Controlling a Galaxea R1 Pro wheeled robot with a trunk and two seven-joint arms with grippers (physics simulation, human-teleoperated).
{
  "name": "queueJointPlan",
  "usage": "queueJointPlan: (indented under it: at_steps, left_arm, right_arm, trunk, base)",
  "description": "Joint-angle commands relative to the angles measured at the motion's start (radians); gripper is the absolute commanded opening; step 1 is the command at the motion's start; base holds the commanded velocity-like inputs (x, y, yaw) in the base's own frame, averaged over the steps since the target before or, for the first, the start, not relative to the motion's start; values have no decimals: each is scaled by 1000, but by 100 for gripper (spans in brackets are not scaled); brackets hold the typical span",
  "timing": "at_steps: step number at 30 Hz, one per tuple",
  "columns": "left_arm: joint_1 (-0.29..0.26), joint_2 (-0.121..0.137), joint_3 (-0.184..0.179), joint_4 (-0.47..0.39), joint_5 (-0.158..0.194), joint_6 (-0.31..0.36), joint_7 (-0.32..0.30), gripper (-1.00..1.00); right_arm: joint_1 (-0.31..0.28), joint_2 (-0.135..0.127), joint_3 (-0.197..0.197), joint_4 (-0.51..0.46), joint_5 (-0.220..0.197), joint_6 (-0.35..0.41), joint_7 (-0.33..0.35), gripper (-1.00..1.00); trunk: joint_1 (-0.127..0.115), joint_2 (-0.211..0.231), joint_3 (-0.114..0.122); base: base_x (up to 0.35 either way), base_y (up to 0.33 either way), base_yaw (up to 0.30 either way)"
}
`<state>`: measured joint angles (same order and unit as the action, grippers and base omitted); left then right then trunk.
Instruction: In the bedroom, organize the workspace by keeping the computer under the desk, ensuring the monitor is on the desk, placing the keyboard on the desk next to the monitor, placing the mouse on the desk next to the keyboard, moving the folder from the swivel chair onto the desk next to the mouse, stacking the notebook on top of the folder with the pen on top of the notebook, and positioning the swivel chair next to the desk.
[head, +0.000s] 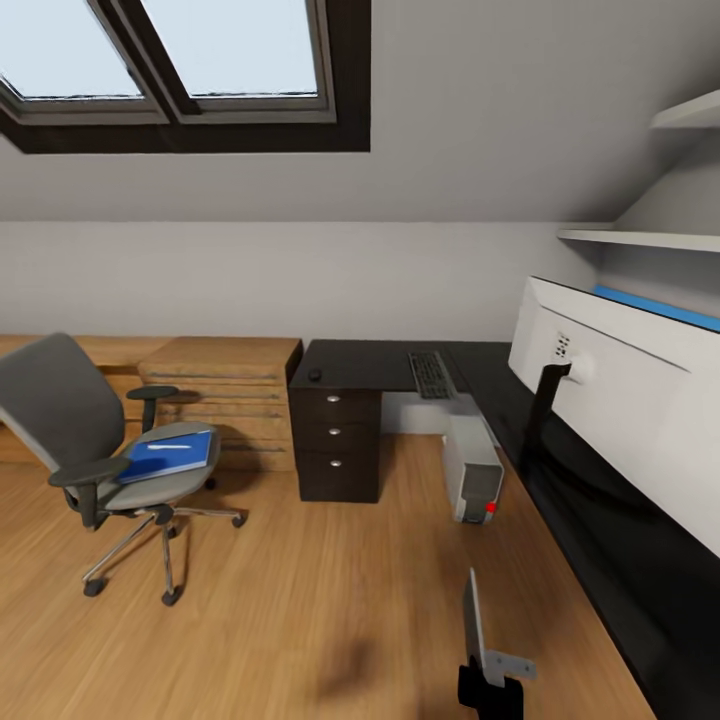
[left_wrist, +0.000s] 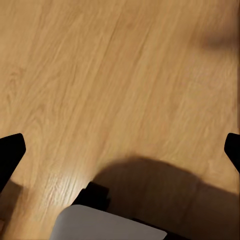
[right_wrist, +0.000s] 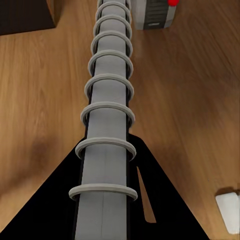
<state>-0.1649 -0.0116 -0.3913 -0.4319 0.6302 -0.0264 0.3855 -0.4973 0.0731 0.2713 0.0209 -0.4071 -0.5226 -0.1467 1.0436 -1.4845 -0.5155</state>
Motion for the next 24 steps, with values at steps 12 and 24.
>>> queueJointPlan:
  at_steps: [12,24]
  left_arm:
    - [-1,1,-9,-1,9,-2,7,100]
    - [-1,0,-13,-1,7,4,7,100]
  right_arm:
    - [-1,-1,9,2,-3,-4,-5,-100]
    - [-1,-1,9,2,-1,-4,-5,-100]
  trunk:
    - [1,0,-1]
    - [1,0,-1]
  base:
    - [330,0,0]
    - [332,50,0]
